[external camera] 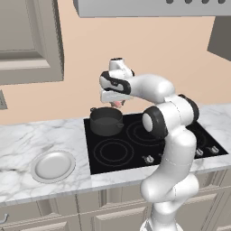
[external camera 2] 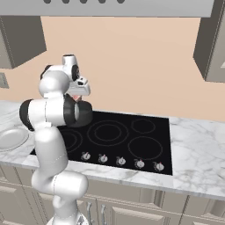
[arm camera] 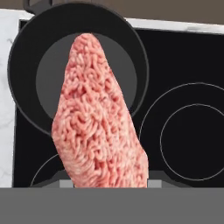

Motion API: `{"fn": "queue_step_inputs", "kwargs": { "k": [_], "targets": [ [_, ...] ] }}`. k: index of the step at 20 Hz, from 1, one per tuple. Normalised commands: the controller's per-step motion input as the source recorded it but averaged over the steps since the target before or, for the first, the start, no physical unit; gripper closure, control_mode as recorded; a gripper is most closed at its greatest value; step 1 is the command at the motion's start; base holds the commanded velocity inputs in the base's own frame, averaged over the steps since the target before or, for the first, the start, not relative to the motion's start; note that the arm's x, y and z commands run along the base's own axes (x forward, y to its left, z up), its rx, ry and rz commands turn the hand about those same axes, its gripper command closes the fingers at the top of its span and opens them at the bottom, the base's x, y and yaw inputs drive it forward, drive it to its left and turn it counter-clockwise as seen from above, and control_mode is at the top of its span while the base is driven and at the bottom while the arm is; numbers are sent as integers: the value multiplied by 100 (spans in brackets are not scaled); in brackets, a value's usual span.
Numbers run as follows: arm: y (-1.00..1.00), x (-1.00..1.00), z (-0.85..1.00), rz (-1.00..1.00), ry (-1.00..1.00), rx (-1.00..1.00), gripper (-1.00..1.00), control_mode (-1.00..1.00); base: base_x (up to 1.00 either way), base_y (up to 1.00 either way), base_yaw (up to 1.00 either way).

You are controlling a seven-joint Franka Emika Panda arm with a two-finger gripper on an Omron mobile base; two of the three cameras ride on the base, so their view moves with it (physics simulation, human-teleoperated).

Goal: Retrieve the frozen meat and place it in the pot on a burner. Then turn the burner on.

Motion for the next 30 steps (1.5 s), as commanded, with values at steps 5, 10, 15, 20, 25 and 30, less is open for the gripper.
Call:
{"fn": "queue_step_inputs", "kwargs": {
  "k": [5,10,15,20,25,30],
  "targets": [
    [9,23,-30,-8,3,0,100,-100,0,0,0],
    [15,20,-30,-8,1,0,100,-100,0,0,0],
    [0,5,-29,-6,1,0,100,-100,0,0,0],
    [0,0,-37,-5,3,0,100,-100,0,0,0],
    [0,0,-35,-3,0,0,100,-100,0,0,0],
    [0,0,-20,0,0,0,100,-100,0,0,0]
  ]
}}
